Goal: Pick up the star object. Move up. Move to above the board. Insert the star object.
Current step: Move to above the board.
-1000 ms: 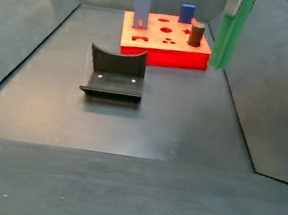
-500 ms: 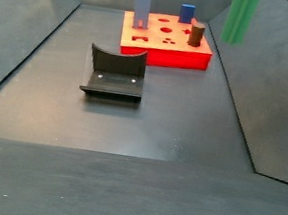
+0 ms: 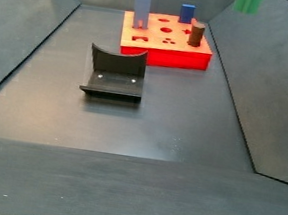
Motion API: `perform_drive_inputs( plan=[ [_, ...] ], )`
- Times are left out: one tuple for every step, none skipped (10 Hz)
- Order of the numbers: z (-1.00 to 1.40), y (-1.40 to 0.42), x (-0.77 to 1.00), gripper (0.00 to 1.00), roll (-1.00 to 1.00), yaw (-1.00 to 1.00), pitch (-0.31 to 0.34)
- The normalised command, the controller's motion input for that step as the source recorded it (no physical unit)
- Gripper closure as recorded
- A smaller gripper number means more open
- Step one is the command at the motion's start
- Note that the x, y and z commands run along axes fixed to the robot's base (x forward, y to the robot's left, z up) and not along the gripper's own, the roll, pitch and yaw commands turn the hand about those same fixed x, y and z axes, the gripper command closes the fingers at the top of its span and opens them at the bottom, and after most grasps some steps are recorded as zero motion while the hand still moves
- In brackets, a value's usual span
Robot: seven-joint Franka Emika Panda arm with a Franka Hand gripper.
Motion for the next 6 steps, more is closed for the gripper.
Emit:
perform_drive_inputs(
  plan=[
    [0.06,-1.00,0.37,1.00,0.03,-1.00,0.052],
    [0.06,-1.00,0.39,1.00,0.01,-1.00,0.062],
    [0.06,-1.00,0.40,1.00,-0.02,-1.00,0.074],
    [0.07,-1.00,0.40,1.00,-0.01,-1.00,0.091],
    [0.07,-1.00,0.41,1.00,-0.02,-1.00,0.110],
    [0.07,-1.00,0.42,1.00,-0.04,-1.00,0.142]
  ],
)
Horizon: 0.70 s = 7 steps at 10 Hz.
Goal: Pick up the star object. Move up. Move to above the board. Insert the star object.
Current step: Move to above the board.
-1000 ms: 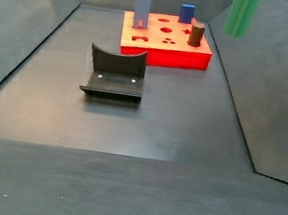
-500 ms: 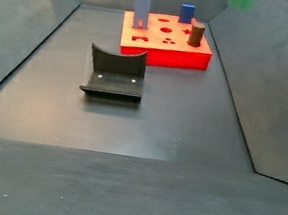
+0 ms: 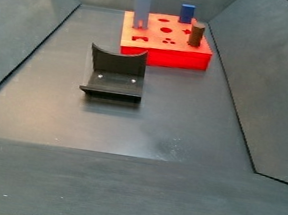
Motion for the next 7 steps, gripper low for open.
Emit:
perform_drive_inputs(
  plan=[
    [0.07,-1.00,0.43,1.00,-0.05,-1.00,0.186],
    [0.08,-1.00,0.44,1.00,-0.05,-0.74,0.210],
    [0.09,-1.00,0.47,1.00,-0.04,-0.47,0.212],
    [0.10,-0.94,0.49,1.00,-0.03,-0.21,0.208],
    [0.07,-0.67,0.37,1.00,-0.02,-0.10,0.191],
    [0.05,-0.36,0.22,1.00,0.01,-0.04,0.154],
    [0.04,-0.25,0.16,1.00,0.02,-0.02,0.125]
  ],
)
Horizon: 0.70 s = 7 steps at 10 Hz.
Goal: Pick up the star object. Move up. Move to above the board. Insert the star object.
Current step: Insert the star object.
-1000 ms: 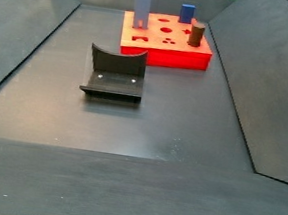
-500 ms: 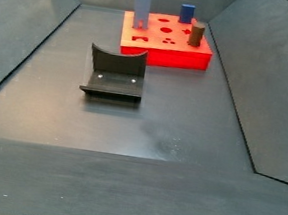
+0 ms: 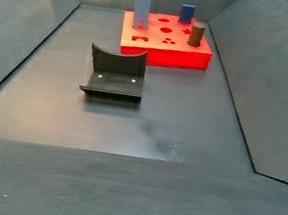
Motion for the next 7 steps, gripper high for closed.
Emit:
perform_drive_inputs(
  plan=[
    [0.00,0.00,0.00,1.00,0.00,0.00,-0.011],
    [0.00,-0.02,0.00,1.00,0.00,0.00,0.000],
    [-0.25,-0.05,-0.04,1.00,0.00,0.01,-0.166],
    [-0.75,0.00,-0.80,1.00,-0.02,0.00,-0.096],
    [-0.95,0.35,-0.92,1.00,-0.08,0.00,-0.093],
    [-0.13,0.12,-0.27,1.00,0.02,0.14,0.000],
    [-0.33,-0.07,-0.44,1.00,0.00,-0.10,-0.096]
  ],
)
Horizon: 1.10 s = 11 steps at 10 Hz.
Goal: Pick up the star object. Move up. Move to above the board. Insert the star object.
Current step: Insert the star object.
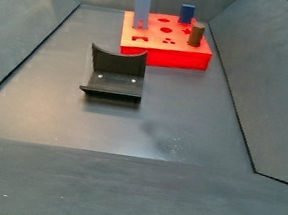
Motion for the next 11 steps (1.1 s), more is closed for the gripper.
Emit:
perform_drive_inputs(
  plan=[
    [-0.55,0.00,-0.29,1.00,0.00,-0.89,-0.051],
    [-0.55,0.00,-0.21,1.00,0.00,-0.95,-0.031],
    [-0.57,0.00,0.00,1.00,0.00,-1.00,-0.041],
    [-0.55,0.00,0.00,1.00,0.00,-1.00,-0.044],
    [-0.55,0.00,0.00,1.00,0.00,-1.00,-0.041],
    [-0.50,0.00,0.00,1.00,0.00,-1.00,-0.020],
    [-0.47,0.00,0.00,1.00,0.00,-1.00,-0.019],
    [-0.46,0.00,0.00,1.00,0.00,-1.00,-0.011],
    [-0.46,0.00,0.00,1.00,0.00,-1.00,-0.010],
    [-0.46,0.00,0.00,1.00,0.00,-1.00,-0.011],
    [0.00,0.09,0.11,1.00,-0.04,-0.18,-0.003]
  ],
)
